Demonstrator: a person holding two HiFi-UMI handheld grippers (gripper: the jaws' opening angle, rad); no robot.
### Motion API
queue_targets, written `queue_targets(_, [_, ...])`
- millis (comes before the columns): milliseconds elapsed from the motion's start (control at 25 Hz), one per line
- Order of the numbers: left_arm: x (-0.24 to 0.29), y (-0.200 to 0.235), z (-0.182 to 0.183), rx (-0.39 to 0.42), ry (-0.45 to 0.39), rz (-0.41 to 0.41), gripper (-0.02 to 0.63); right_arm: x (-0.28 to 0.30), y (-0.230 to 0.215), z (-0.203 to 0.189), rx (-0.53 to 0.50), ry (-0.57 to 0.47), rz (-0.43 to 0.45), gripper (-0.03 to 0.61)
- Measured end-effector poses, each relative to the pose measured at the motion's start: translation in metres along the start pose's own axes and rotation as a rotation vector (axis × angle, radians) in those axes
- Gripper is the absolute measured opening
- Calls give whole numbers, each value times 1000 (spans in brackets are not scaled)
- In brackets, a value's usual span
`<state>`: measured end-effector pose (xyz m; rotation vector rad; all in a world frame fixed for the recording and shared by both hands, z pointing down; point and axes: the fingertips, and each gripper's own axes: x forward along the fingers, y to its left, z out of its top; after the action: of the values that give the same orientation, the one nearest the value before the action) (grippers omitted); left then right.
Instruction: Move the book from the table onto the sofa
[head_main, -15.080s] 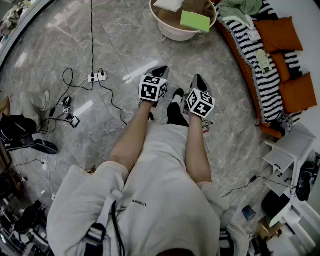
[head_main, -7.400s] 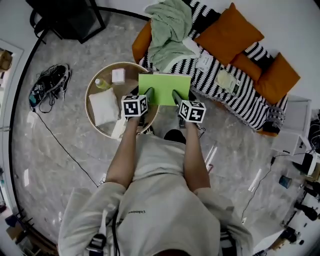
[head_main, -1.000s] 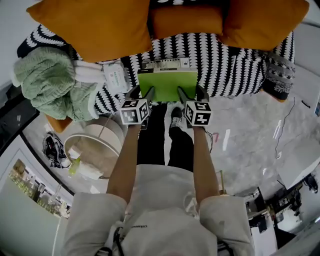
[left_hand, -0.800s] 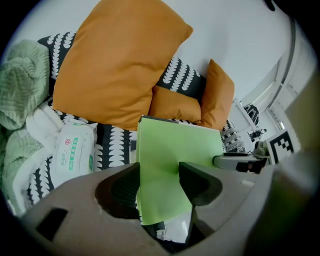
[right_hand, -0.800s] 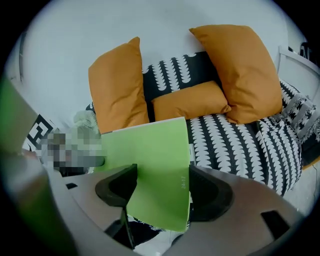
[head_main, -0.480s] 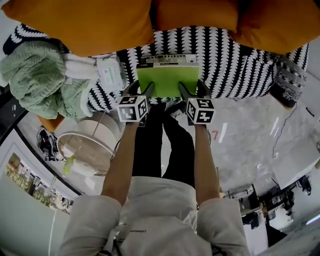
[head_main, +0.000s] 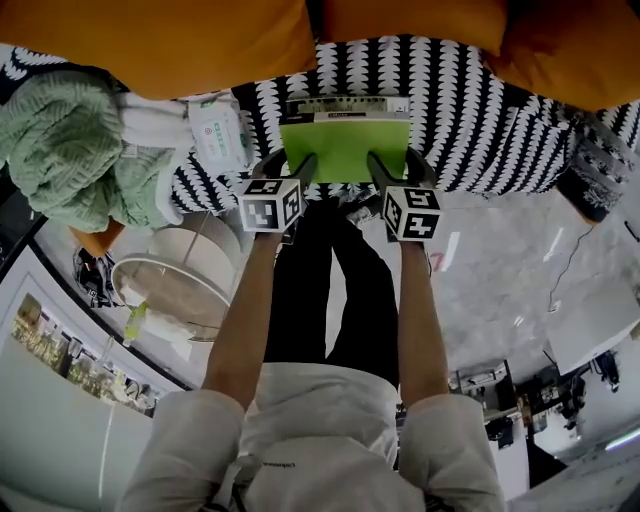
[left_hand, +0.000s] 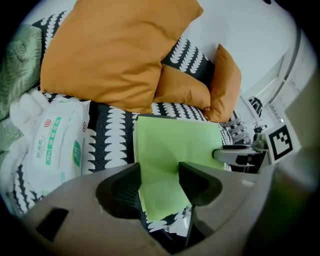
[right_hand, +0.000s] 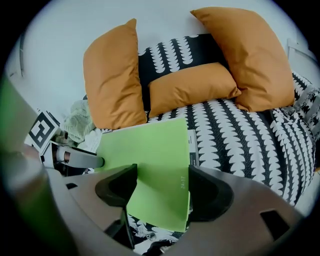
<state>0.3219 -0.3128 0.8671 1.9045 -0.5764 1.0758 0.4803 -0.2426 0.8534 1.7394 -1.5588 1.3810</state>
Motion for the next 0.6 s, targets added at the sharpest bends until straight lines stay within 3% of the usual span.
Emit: queue_targets(600, [23, 5, 17, 5, -12, -46, 245, 17, -11, 11, 35, -4, 7, 308])
